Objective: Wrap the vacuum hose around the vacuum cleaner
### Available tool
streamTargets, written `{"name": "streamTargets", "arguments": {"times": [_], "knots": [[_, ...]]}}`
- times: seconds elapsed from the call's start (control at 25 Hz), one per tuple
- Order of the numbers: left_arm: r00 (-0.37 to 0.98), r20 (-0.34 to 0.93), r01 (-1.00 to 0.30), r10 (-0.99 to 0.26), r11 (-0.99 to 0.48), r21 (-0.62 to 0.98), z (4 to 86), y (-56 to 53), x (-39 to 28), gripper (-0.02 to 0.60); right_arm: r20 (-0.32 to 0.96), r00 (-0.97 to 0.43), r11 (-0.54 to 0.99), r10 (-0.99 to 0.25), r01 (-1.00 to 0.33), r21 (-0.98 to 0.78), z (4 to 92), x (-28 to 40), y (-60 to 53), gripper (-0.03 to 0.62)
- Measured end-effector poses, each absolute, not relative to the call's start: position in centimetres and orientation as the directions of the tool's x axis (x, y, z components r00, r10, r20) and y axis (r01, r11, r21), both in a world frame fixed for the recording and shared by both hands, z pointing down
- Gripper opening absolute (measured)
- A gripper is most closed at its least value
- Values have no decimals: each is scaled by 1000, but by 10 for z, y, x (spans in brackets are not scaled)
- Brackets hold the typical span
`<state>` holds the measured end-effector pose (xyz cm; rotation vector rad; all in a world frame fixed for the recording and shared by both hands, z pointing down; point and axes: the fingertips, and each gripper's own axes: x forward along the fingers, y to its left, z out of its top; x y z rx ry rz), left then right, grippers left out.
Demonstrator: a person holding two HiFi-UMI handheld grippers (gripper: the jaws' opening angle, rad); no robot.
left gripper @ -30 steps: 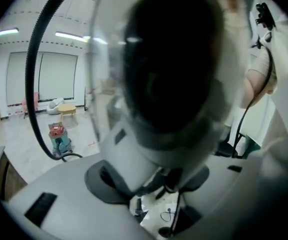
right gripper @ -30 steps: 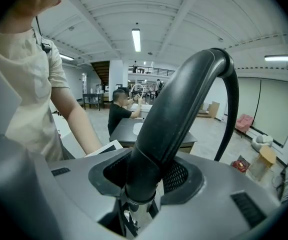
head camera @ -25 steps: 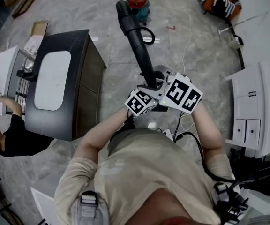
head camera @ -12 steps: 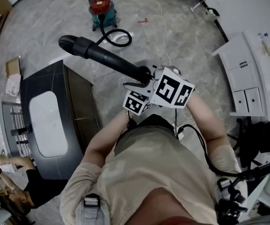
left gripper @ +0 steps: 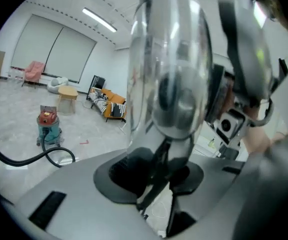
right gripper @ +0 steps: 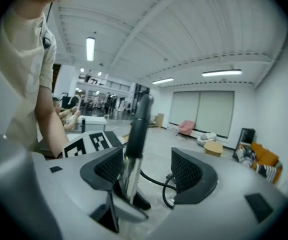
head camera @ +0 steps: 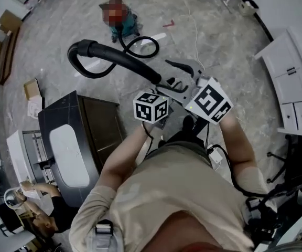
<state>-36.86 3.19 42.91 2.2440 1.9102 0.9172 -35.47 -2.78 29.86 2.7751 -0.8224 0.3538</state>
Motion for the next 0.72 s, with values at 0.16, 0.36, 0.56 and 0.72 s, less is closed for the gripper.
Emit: {"name": "streamTargets", "arguments": {"times": [0.16, 0.36, 0.56, 0.72], "knots": [[112, 448, 857, 887, -314, 408, 436, 66, -336, 135, 156, 869, -839, -469, -383, -386, 350, -405, 87, 281], [166, 476, 848, 863, -371, 377, 443, 100, -304, 136, 219, 762, -552, -610, -210, -807, 470, -458, 93, 280], [209, 468, 840, 859, -402, 363, 434, 130, -279, 137, 592, 617, -825, -518, -177, -536, 554, -447, 101, 281], [234, 439, 810, 867, -424, 406, 420, 140, -250, 137, 732, 634, -951, -249, -304, -61, 566, -395, 133, 281]]}}
